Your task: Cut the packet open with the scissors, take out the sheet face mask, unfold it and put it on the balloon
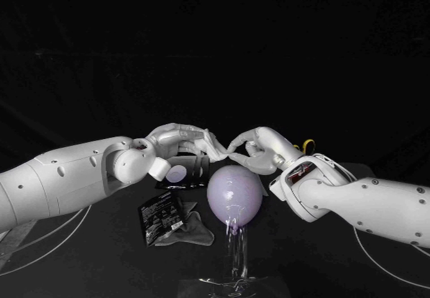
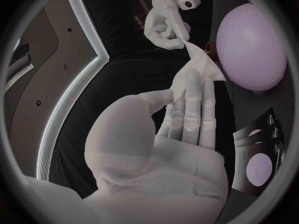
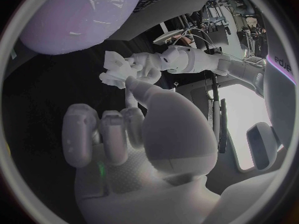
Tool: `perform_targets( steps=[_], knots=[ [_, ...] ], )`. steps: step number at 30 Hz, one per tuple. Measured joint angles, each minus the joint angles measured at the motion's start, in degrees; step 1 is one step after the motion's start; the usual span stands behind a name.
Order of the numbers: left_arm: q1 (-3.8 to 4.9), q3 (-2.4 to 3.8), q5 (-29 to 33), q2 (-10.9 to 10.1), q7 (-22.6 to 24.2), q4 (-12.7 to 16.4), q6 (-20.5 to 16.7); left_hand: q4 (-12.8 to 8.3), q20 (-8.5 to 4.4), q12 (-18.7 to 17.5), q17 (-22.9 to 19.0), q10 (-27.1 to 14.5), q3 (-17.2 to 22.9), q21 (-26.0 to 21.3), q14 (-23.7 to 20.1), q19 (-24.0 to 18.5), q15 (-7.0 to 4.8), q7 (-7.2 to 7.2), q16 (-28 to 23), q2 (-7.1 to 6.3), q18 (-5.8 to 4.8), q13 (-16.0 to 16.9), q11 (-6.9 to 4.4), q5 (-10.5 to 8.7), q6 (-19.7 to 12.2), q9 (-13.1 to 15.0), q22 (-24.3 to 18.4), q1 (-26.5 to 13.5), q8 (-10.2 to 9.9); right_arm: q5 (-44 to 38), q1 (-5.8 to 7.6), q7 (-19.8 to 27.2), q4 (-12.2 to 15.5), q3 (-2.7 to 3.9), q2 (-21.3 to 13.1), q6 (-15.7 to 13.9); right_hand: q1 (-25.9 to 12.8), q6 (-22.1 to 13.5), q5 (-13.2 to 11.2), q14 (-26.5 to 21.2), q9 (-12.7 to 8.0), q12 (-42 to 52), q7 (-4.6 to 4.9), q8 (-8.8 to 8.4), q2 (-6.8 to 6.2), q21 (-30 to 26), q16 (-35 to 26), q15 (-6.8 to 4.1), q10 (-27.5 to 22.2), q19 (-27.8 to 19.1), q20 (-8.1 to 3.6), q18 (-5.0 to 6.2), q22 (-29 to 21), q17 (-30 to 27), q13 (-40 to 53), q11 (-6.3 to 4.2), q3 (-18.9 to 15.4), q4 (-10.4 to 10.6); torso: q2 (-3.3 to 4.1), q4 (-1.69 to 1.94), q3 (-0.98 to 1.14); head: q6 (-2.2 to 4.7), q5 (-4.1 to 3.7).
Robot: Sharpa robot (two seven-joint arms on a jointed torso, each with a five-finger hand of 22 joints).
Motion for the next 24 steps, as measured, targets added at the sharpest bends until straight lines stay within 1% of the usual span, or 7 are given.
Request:
perform_targets(
  steps=[6,9,14,17,18,23,24],
  knots=[
    [0.00,0.22,-0.16,-0.05,0.08,0.07,0.00,1.27,-1.31,0.01,4.18,0.41,-0.73,3.34,0.96,1.67,-0.35,-0.10,7.95,-0.76,0.03,0.00,-0.41,-0.05,0.73,0.00,1.69,1.18,-0.64,-0.43,0.00,-0.28,-0.80,0.00,-0.08,-0.12,0.00,-0.14,0.00,0.00,0.01,0.00,-0.04,-0.01,0.00,0.00,-0.04,0.00,0.00,-0.01,0.01,0.00,-0.01,0.00,0.00,0.00,0.00,0.00,-0.01,-0.02,0.03,0.05,0.01],
    [0.01,0.30,-0.24,-0.10,0.09,0.13,-0.02,1.75,-1.97,0.01,5.79,0.51,-0.56,4.78,1.46,2.33,-0.84,-0.19,11.47,-0.81,0.03,0.00,-0.50,-0.05,0.84,0.00,2.44,1.68,-0.64,-0.72,0.00,-0.42,-1.29,0.00,-0.19,-0.23,0.00,-0.18,-0.10,0.00,0.01,-0.01,-0.02,-0.02,0.00,0.00,-0.16,0.00,0.00,-0.02,0.02,0.00,-0.02,-0.01,0.00,0.00,0.00,0.00,-0.01,-0.02,0.02,0.06,-0.02],
    [0.02,0.42,-0.36,-0.23,0.09,0.24,-0.09,2.46,-2.54,0.19,7.99,1.04,-0.18,6.88,2.07,3.31,-1.04,-0.23,17.07,-1.07,0.03,0.00,-1.03,-0.05,1.02,0.00,3.55,1.94,-0.66,-1.48,0.00,-0.72,-2.13,0.00,-0.27,-0.55,0.00,-0.29,-0.11,0.00,0.04,-0.01,-0.08,-0.05,0.00,-0.01,0.04,0.00,0.00,-0.04,0.03,0.00,-0.05,-0.05,-0.01,0.00,0.00,0.00,0.00,-0.01,0.00,0.07,-0.03],
    [0.04,0.47,-0.41,-0.27,0.09,0.32,-0.20,2.64,-2.67,0.37,9.28,1.07,0.00,7.53,2.41,3.44,-0.99,-0.23,19.65,-1.07,0.01,0.12,-1.06,-0.06,1.02,0.00,3.91,1.94,-0.79,-2.18,0.00,-0.98,-2.73,0.00,-0.23,-0.75,0.01,-0.35,-0.11,0.00,0.07,-0.01,-0.03,-0.07,-0.01,-0.01,0.04,0.00,0.00,-0.04,0.03,0.00,-0.04,-0.05,-0.03,0.00,0.16,-0.16,0.00,-0.01,0.00,0.04,-0.07],
    [0.05,0.48,-0.42,-0.29,0.09,0.34,-0.25,2.70,-2.78,0.63,9.81,1.25,0.06,7.68,2.57,3.54,-1.15,-0.23,20.53,-1.30,-0.01,0.20,-1.24,-0.06,1.02,0.01,4.08,2.16,-0.79,-2.42,0.00,-1.07,-2.92,0.00,-0.20,-0.81,0.01,-0.36,-0.11,0.00,0.44,-0.01,-0.03,-0.09,-0.01,-0.01,0.04,0.00,0.00,-0.04,0.03,0.00,-0.04,-0.05,-0.04,0.00,0.16,-0.16,0.00,-0.01,0.01,-0.01,-0.07],
    [0.07,0.52,-0.47,-0.34,0.05,0.36,-0.87,2.81,-2.85,0.96,11.47,1.63,0.17,7.94,3.04,3.61,-1.30,-0.23,23.17,-1.31,-0.05,0.43,-1.23,-0.06,1.02,0.01,4.28,2.17,-0.63,-3.89,0.00,-1.61,-3.85,0.00,-0.08,-1.06,0.01,-0.50,-0.12,0.00,0.81,-0.09,-0.06,-0.03,-0.01,-0.01,0.04,0.00,-0.01,-0.05,0.03,0.00,-0.03,-0.04,-0.04,0.00,0.16,-0.16,0.01,-0.01,0.01,-0.03,-0.13],
    [0.08,0.53,-0.47,-0.35,0.03,0.36,-1.04,2.91,-2.97,1.21,12.06,1.84,0.27,8.20,3.23,3.73,-1.34,-0.23,24.05,-1.35,-0.07,0.52,-1.43,-0.06,1.02,0.00,4.38,2.21,-0.55,-4.14,0.00,-1.70,-3.98,0.00,-0.07,-1.10,0.01,-0.53,-0.12,0.00,0.81,-0.10,-0.04,0.00,-0.01,-0.01,0.04,0.00,-0.01,-0.05,0.03,0.00,-0.03,-0.04,-0.04,0.00,0.16,-0.16,0.01,-0.01,0.01,-0.03,-0.14]
  ],
)
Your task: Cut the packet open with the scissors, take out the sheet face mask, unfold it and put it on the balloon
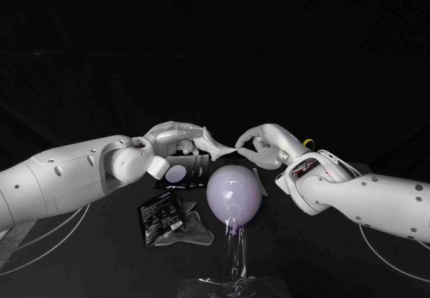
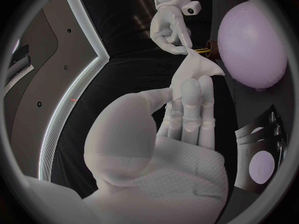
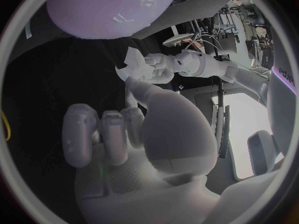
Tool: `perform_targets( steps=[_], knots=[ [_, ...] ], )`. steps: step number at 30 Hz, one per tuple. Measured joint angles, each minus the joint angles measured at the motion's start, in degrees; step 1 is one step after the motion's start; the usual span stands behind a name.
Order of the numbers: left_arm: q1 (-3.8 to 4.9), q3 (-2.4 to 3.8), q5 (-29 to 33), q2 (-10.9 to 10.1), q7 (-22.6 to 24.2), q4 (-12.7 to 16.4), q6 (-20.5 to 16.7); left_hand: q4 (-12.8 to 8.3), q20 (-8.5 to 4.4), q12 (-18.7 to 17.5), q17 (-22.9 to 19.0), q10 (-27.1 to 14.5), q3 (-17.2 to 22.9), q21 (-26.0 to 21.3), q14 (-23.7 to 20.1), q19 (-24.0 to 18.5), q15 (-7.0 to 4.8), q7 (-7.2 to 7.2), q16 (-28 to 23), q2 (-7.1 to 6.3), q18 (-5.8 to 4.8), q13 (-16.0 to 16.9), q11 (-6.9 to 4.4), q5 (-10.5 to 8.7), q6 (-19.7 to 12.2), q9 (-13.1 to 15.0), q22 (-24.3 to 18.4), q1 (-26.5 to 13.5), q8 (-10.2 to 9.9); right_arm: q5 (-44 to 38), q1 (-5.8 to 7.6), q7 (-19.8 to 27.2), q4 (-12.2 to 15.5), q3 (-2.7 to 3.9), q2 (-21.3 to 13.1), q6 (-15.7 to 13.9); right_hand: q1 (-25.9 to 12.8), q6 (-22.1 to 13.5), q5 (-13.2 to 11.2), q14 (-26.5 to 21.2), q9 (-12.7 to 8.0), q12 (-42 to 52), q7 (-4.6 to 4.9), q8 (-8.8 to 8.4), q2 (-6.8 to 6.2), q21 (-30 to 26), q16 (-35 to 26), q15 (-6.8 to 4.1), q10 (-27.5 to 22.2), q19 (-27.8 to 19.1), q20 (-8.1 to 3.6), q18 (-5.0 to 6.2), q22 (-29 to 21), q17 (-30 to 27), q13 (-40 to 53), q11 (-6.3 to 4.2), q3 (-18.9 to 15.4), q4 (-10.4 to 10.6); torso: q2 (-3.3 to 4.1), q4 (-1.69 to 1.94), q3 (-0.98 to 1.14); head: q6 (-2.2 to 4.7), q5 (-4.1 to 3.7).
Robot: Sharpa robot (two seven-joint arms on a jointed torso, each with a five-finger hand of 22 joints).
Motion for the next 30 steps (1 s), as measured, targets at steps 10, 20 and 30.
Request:
perform_targets(
  steps=[10,20,30],
  knots=[
    [0.06,0.03,-0.04,0.19,-0.28,0.07,-2.08,0.26,-0.39,1.66,4.90,1.48,0.26,1.34,2.61,1.21,-0.47,0.01,7.02,-0.26,-0.13,0.88,-0.46,0.00,-0.01,0.00,0.64,0.20,0.11,-1.91,0.00,-0.91,-0.81,0.00,0.55,-0.33,0.00,-0.19,-0.09,0.00,0.33,-0.12,-0.02,0.12,0.00,0.00,-0.05,0.00,0.00,-0.01,0.00,0.00,0.03,0.04,0.04,0.00,-0.01,0.00,0.02,-0.02,0.00,-0.03,-0.14],
    [0.12,0.04,-0.05,0.43,-0.95,0.27,-4.45,0.41,-0.80,3.03,7.86,1.85,0.41,2.26,4.04,2.03,-0.82,-0.19,11.23,-0.27,-0.17,1.68,-0.82,0.25,-0.23,0.01,1.09,0.19,0.32,-3.05,0.00,-2.07,-1.81,0.00,1.28,-0.38,-0.28,-0.27,-0.10,0.00,0.67,-0.23,0.00,0.11,-0.30,-0.15,-0.04,0.00,-0.09,-0.02,0.01,0.00,0.02,0.04,0.05,0.09,-0.01,0.00,-0.01,-0.05,0.02,0.00,-0.23],
    [0.39,0.25,-0.06,0.83,-1.87,1.21,-6.79,0.74,-1.21,3.95,8.97,2.66,0.74,2.63,5.19,2.85,-1.14,-0.30,13.01,-0.42,-0.21,2.22,-1.22,0.24,-0.35,0.03,1.32,0.04,0.44,-3.22,0.00,-2.26,-2.59,-0.04,2.33,-0.07,-1.35,-2.91,-0.06,0.00,0.84,-5.70,1.06,-0.41,-1.36,-3.71,-0.36,0.00,-0.09,-0.79,0.19,0.00,-0.02,-0.01,0.02,0.09,-0.11,-0.10,0.00,-0.05,0.01,0.03,-0.26]
  ],
)
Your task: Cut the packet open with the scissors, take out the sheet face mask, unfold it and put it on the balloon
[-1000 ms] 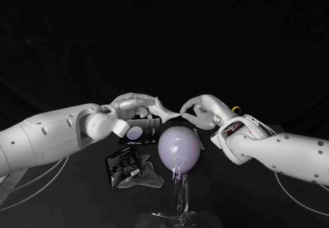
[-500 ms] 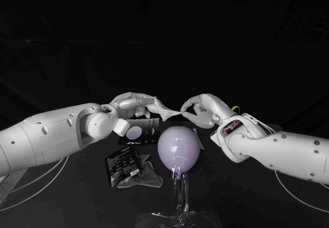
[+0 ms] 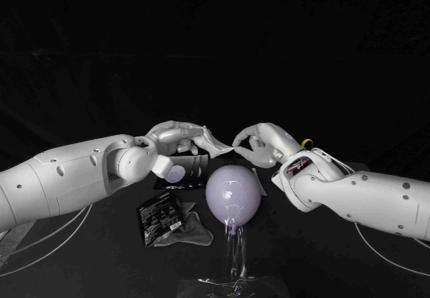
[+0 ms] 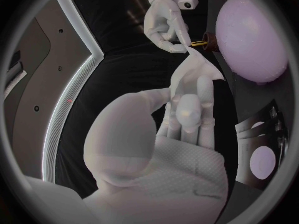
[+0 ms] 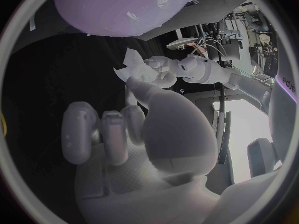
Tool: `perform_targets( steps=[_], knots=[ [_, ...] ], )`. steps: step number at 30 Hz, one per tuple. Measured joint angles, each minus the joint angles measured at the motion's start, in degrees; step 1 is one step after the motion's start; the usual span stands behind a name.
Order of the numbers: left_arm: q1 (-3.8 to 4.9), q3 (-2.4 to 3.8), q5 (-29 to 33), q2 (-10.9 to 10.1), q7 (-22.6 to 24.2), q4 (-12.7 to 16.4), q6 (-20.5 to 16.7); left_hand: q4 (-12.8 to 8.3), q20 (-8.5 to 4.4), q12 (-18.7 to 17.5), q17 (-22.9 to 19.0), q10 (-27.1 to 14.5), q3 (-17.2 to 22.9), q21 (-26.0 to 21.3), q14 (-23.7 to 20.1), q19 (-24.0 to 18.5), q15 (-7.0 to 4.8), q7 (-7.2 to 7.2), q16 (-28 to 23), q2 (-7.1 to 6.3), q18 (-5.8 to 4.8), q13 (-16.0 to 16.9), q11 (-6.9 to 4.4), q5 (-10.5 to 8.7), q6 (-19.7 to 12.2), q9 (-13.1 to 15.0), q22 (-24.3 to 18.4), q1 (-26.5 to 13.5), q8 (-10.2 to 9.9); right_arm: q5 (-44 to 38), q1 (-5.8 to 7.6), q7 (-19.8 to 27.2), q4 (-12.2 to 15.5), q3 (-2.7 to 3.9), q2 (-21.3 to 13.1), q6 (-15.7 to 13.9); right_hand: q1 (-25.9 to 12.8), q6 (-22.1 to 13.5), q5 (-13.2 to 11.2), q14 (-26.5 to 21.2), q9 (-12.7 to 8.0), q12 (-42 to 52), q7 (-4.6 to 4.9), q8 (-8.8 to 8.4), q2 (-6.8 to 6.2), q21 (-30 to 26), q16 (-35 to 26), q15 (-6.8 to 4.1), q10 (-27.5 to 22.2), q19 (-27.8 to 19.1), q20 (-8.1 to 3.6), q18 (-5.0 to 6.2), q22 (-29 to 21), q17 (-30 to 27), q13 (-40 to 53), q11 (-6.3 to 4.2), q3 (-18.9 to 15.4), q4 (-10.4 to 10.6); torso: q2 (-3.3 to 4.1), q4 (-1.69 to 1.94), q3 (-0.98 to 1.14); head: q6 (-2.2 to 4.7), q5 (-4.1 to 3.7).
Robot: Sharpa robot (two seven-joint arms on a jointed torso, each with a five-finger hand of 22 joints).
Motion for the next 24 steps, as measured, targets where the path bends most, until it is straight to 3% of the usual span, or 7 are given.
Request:
perform_targets(
  steps=[1,3,6,11,24],
  knots=[
    [0.05,0.05,0.00,0.01,-0.11,0.07,-0.28,0.00,0.00,0.00,0.17,0.18,0.00,0.23,0.10,0.00,-0.09,0.00,0.44,0.00,0.00,0.08,0.17,0.00,0.00,0.00,0.03,0.00,0.00,0.02,0.00,-0.05,-0.09,-0.01,0.07,0.12,-0.62,-0.96,0.00,0.00,-0.33,-1.43,0.33,-0.76,-0.62,-1.00,-0.47,0.00,-0.57,-0.52,0.20,0.00,0.00,0.00,0.00,0.57,-0.40,0.13,0.00,0.01,0.00,0.00,0.00],
    [0.21,0.16,0.01,0.06,-0.35,0.24,-1.06,0.00,0.00,0.27,0.39,0.41,0.00,0.39,0.31,0.41,-0.12,-0.01,0.72,0.00,0.01,0.16,-0.01,0.00,-0.01,0.01,0.10,0.00,0.00,0.06,0.00,-0.22,-0.33,-0.02,0.25,0.52,-2.28,-4.02,0.00,-0.04,-1.59,-5.25,1.75,-3.05,-2.27,-3.98,-1.82,1.16,-2.62,-2.34,0.68,-0.01,0.00,0.00,-0.03,1.99,-1.62,0.67,0.00,0.02,0.00,0.01,0.00],
    [0.50,0.26,0.02,0.20,-0.67,0.39,-2.19,0.00,-0.08,0.27,0.55,0.41,0.00,0.39,0.52,0.49,-0.08,-0.20,1.16,-0.01,-0.01,0.16,-0.01,0.00,-0.21,0.02,0.30,-0.01,0.00,0.10,0.00,-0.50,-0.60,-0.04,0.46,1.17,-3.03,-5.75,0.12,0.02,-2.63,-7.82,3.08,-4.85,-3.30,-6.27,-2.91,2.04,-4.30,-3.70,1.46,0.25,0.01,0.00,-0.03,3.09,-2.55,1.15,0.00,0.04,-0.01,0.01,0.06],
    [0.90,0.37,0.03,0.45,-1.35,0.66,-4.26,0.00,-0.15,0.38,0.84,0.42,0.00,0.73,0.71,0.97,-0.10,-0.21,1.39,-0.08,-0.02,0.23,-0.01,0.00,-0.21,0.03,0.96,-0.08,0.00,0.12,0.00,-1.12,-0.93,-0.07,0.70,2.55,-3.04,-8.23,0.12,0.02,-3.80,-10.60,4.13,-7.04,-4.76,-8.44,-4.01,3.05,-6.49,-4.84,2.60,1.03,0.03,0.01,-0.01,4.18,-4.27,1.61,0.00,0.07,-0.01,0.02,0.15],
    [1.06,0.39,-0.91,0.69,-2.67,0.35,-6.18,0.12,-0.31,0.51,0.90,0.62,0.20,1.51,1.04,1.95,-0.40,-0.31,1.84,-0.44,-0.05,0.30,-0.21,-0.01,-0.31,0.06,2.18,0.15,0.00,1.33,0.00,-1.84,-1.96,-0.08,0.33,3.99,-2.60,-8.24,0.12,0.02,-4.19,-9.45,4.17,-7.46,-5.18,-7.36,-3.82,3.05,-6.56,-4.58,2.84,1.02,0.05,0.05,0.03,4.25,-5.13,1.86,0.03,0.05,-0.02,0.19,0.25]
  ],
)
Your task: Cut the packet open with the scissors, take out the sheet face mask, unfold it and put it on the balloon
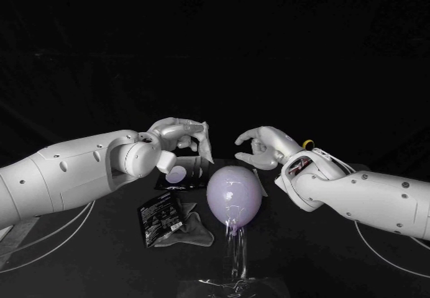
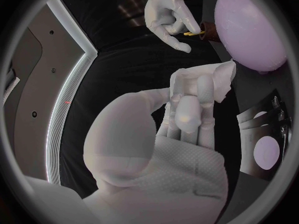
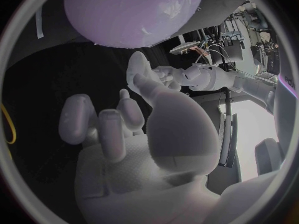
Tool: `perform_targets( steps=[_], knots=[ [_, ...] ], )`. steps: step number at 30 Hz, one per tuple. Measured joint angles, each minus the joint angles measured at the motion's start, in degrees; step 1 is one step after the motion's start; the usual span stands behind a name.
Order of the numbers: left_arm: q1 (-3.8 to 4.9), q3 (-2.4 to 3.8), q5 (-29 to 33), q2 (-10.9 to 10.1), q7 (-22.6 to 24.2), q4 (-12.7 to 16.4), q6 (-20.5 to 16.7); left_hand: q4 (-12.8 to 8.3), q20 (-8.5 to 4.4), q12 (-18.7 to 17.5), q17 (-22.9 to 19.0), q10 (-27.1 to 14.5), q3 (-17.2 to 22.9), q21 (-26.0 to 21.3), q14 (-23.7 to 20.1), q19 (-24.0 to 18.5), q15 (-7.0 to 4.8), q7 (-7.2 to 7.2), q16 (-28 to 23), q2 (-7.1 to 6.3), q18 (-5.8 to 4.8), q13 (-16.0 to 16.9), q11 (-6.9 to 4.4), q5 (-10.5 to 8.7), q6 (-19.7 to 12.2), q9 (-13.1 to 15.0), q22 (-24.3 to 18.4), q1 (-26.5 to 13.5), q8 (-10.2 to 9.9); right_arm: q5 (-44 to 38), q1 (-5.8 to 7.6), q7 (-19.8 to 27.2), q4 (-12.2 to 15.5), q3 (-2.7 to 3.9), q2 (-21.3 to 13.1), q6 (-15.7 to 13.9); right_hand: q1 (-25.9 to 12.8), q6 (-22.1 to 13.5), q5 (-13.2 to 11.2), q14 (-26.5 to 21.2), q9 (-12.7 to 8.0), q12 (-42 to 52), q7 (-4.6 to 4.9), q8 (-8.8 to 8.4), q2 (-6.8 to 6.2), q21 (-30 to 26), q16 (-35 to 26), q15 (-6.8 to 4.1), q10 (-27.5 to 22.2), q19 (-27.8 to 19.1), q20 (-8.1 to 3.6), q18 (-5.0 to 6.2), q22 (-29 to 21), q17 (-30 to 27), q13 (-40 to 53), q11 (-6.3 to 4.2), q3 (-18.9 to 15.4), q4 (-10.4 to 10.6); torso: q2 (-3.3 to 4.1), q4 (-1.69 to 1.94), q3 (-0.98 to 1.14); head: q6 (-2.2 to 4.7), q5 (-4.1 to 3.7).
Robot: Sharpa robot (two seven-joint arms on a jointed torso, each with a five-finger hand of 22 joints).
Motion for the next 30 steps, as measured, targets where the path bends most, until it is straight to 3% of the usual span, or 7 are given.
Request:
perform_targets(
  steps=[6,8,12,19,27,30],
  knots=[
    [0.01,0.01,-4.20,0.00,-0.14,-0.26,1.74,-0.27,-0.02,0.00,-0.71,-0.03,0.20,0.31,0.14,0.42,0.00,-0.22,0.00,-0.48,-0.01,0.00,0.03,0.00,0.20,0.00,0.08,0.49,0.23,4.54,0.08,1.52,0.03,0.00,0.03,-1.26,0.48,1.72,0.00,0.00,-0.37,2.92,-0.25,0.00,1.01,2.84,1.27,0.00,1.79,1.73,0.25,0.00,-0.01,0.00,0.00,-0.25,-0.21,0.73,0.01,0.01,0.01,0.11,-0.07],
    [0.02,0.01,-6.30,0.00,-0.11,-0.29,2.63,-0.89,0.01,-0.33,-1.61,-1.36,0.08,-0.05,0.03,-0.48,0.13,-0.21,-0.29,-0.79,-0.03,-0.03,0.62,-0.01,0.22,0.00,-1.24,0.79,0.21,6.57,0.28,2.27,-0.05,0.00,0.10,-1.77,0.34,1.73,0.00,0.00,-0.39,2.97,-0.25,0.00,1.15,2.91,1.27,0.00,1.79,1.73,0.25,0.00,-0.02,0.00,-0.01,-0.25,-0.15,0.79,0.01,0.01,0.01,0.12,-0.17],
    [0.02,0.01,-10.18,-0.02,0.21,-0.30,4.29,-1.43,0.39,-0.86,-3.00,-3.23,0.11,-0.20,-1.23,-1.26,0.76,0.24,-0.96,-1.05,-0.34,-0.15,0.92,-0.04,0.68,0.01,-1.52,1.08,-0.90,10.29,0.76,3.66,-0.77,0.05,0.60,-2.33,0.12,1.74,0.00,0.00,-0.56,2.98,-0.26,0.00,1.37,2.91,1.27,0.00,1.79,1.73,0.25,-0.01,-0.04,-0.02,-0.02,-0.25,-0.54,1.18,0.01,0.00,0.01,0.16,-0.30],
    [0.03,0.02,-15.95,-0.16,1.27,-0.08,6.69,-3.03,0.75,-1.15,-5.20,-6.17,-0.54,0.45,-2.56,-2.42,1.46,0.63,-1.58,-0.72,0.27,-0.09,1.66,-0.24,1.08,1.40,-0.80,2.49,-3.21,15.53,1.57,6.06,-3.15,0.11,2.45,-2.32,0.14,1.74,0.00,0.00,-0.81,2.98,-0.28,-0.30,1.39,2.25,1.27,0.00,1.78,1.73,0.25,-0.02,-0.04,-0.05,-0.05,-0.25,-0.70,1.34,0.00,0.02,0.03,0.35,-0.56],
    [0.03,0.02,-21.63,-0.54,3.10,0.56,8.45,-4.20,1.13,-0.68,-6.58,-7.75,-1.71,1.61,-3.36,-3.22,1.86,1.17,-1.79,-0.69,0.27,0.46,2.54,-0.67,1.62,1.61,0.06,3.74,-5.06,18.82,2.23,9.27,-5.33,0.16,4.39,-0.75,2.18,2.31,0.00,0.00,-1.16,2.75,-0.24,-0.39,3.44,1.76,1.26,0.00,1.78,1.72,0.25,-0.04,-0.02,-0.04,-0.02,-0.25,0.43,1.02,0.00,0.03,-0.02,0.38,-0.84],
    [0.03,0.02,-23.84,-0.64,3.92,0.70,8.56,-4.76,1.07,-0.35,-6.98,-8.35,-2.27,2.20,-3.65,-3.57,1.76,1.35,-1.79,-0.66,0.26,0.75,2.76,-0.70,1.98,0.56,0.44,4.36,-5.88,19.68,2.35,10.39,-5.50,0.17,4.79,0.27,2.23,2.71,0.00,0.00,-1.16,2.75,-0.25,-0.39,3.48,1.76,1.26,0.00,1.78,1.72,0.25,-0.05,-0.01,-0.03,0.00,-0.25,0.43,1.02,0.00,0.04,-0.02,0.42,-0.86]
  ],
)
